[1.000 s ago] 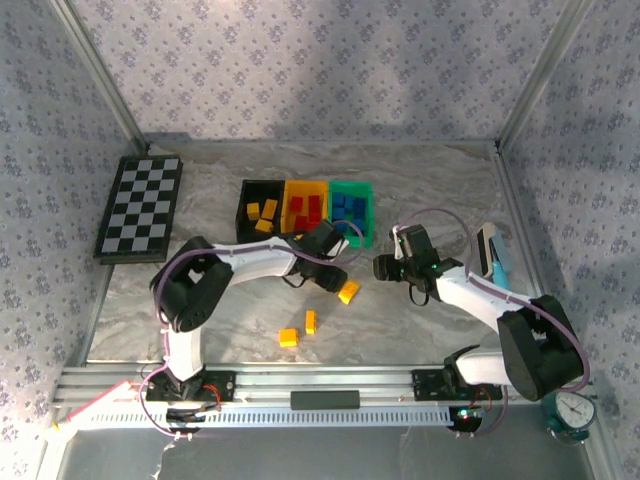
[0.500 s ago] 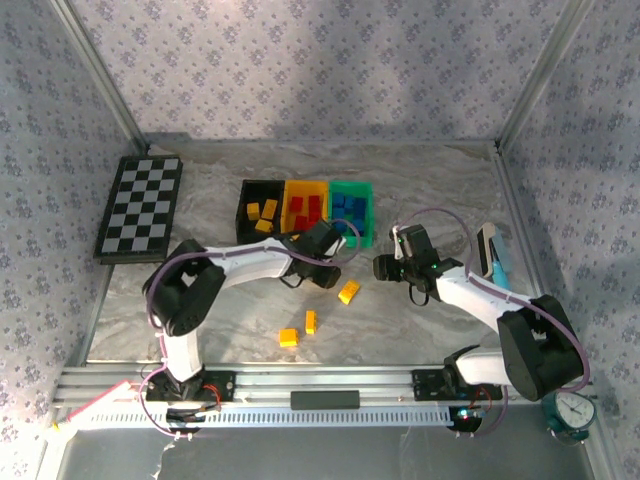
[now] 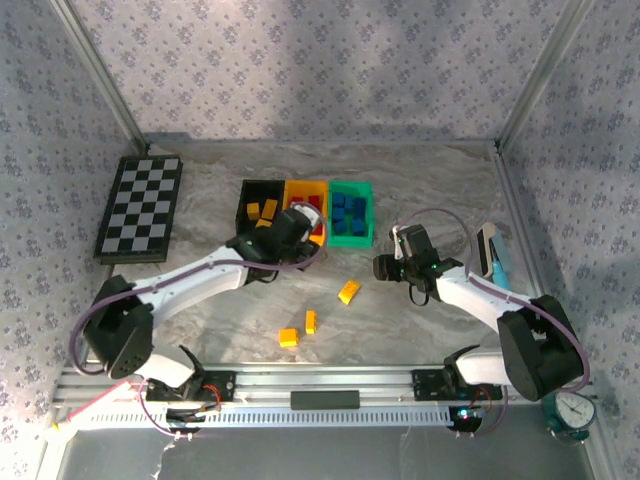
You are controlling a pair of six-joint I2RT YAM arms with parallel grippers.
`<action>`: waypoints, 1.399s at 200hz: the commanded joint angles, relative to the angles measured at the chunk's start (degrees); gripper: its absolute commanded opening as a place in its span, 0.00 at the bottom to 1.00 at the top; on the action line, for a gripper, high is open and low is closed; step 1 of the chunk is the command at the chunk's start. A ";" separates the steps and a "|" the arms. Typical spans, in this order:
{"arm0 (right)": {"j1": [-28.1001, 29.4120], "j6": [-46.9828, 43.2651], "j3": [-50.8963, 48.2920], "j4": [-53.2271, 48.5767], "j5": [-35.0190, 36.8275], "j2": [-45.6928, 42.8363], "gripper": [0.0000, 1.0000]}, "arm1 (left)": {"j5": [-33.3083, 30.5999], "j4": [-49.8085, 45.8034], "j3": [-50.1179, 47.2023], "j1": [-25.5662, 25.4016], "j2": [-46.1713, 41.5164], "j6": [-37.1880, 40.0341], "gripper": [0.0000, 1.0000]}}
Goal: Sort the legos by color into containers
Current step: Pick up the lego from the center of the table, then place the lego in the container.
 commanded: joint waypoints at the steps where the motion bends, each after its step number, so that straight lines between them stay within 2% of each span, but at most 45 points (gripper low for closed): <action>1: 0.17 -0.06 1.21 -0.80 0.36 0.07 0.64 | -4.17 0.86 -0.33 4.45 -3.49 0.18 0.33; 46: 0.45 -0.14 0.98 -1.03 0.57 -0.62 0.64 | 4.72 0.87 4.57 17.43 -0.33 -2.60 0.32; 67: 0.57 -0.15 0.94 -1.26 0.62 -1.07 0.64 | 6.55 0.78 8.46 20.82 3.95 -2.67 0.32; 98: 0.67 -0.23 0.98 -1.68 0.62 -1.50 0.64 | 4.66 2.09 13.38 23.26 10.76 -1.66 0.33; 140: 0.93 -0.23 0.93 -2.19 0.66 -2.23 0.64 | 2.71 3.11 19.31 24.60 20.06 -1.48 0.36; 190: 1.20 -0.32 1.21 -2.58 0.82 -2.30 0.64 | 3.46 0.77 24.99 26.03 26.74 -1.55 0.51; 215: 1.21 -0.32 1.18 -2.58 0.89 -2.30 0.64 | 9.09 1.89 23.52 25.72 25.13 -2.60 0.64; 220: 1.20 -0.32 1.26 -2.59 0.85 -2.34 0.64 | 9.27 2.34 22.73 25.53 24.51 -2.77 0.69; 280: 1.73 -0.15 1.07 -2.48 0.84 -2.21 0.64 | 9.58 5.81 11.72 22.34 14.56 -2.97 0.70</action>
